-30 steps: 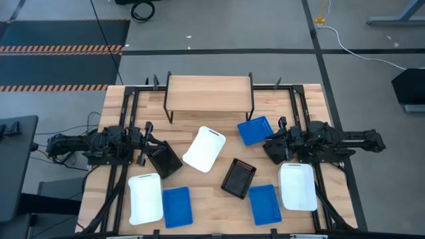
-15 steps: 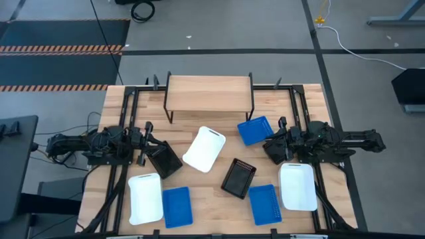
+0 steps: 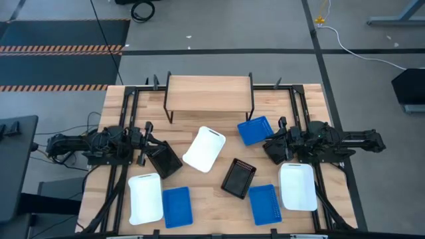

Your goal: Stack baskets on shelf by color

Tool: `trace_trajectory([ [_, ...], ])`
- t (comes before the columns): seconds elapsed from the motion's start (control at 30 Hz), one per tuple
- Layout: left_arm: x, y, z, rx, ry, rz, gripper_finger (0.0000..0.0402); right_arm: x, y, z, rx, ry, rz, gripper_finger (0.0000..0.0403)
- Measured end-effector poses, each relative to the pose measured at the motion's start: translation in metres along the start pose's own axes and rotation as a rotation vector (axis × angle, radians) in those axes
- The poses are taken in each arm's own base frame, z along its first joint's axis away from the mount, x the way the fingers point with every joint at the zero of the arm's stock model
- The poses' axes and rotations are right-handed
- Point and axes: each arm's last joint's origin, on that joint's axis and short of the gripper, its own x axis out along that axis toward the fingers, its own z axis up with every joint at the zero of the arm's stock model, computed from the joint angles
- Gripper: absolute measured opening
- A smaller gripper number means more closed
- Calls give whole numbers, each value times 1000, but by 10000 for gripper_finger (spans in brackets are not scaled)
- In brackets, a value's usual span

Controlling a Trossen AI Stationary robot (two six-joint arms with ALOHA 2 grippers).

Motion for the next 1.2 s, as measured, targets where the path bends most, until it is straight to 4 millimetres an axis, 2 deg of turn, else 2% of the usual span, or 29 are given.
trace_trajectory([
  [0.23, 0, 0, 0, 5, -1, 0, 59, 0, 0, 0, 0, 0, 0, 60],
  [0.43, -1, 0, 14, 340, -145, 30, 54, 0, 0, 0, 0, 0, 0, 60],
  [0.57, -2, 0, 21, 410, -212, 50, 54, 0, 0, 0, 0, 0, 0, 60],
  [0.7, -3, 0, 24, 367, -244, 50, 59, 0, 0, 0, 0, 0, 0, 60],
  [0.9, -3, 0, 26, 173, -266, 28, 54, 0, 0, 0, 0, 0, 0, 60],
  [1.07, -8, 0, 40, 189, -419, 55, 49, 0, 0, 1, -1, -7, 0, 60],
  [1.2, -16, 0, 53, 106, -579, 44, 53, 0, 0, 5, -4, -56, 0, 60],
])
